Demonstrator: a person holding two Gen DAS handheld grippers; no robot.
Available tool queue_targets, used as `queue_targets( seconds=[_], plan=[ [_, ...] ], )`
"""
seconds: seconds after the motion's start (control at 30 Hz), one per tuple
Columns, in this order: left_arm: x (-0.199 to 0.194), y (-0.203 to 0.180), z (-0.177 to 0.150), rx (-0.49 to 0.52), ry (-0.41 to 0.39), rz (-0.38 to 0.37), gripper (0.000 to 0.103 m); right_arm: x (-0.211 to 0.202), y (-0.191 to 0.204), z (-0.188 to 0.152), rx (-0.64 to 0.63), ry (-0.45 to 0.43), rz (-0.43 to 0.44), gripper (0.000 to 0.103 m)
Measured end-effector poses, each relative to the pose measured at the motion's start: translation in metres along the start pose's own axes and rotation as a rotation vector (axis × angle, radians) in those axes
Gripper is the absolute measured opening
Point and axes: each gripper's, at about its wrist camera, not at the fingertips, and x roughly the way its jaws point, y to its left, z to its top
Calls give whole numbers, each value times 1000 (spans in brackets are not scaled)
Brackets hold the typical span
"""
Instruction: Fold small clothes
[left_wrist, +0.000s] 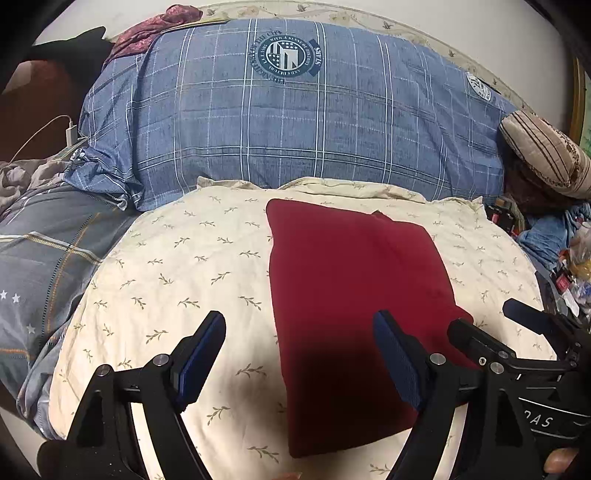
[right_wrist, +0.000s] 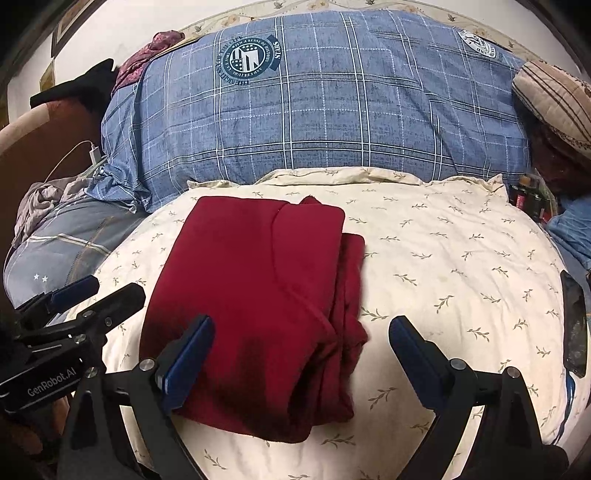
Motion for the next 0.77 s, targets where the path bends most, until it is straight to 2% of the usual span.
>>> queue_targets(
  seconds=[0.53, 0.77],
  plan=[
    [11, 0, 0, -5, 12, 15, 81, 13, 0, -4, -4, 37, -5, 96],
    [19, 8, -3, 10, -3, 20, 82, 19, -12, -4, 22, 44, -5, 96]
  ],
)
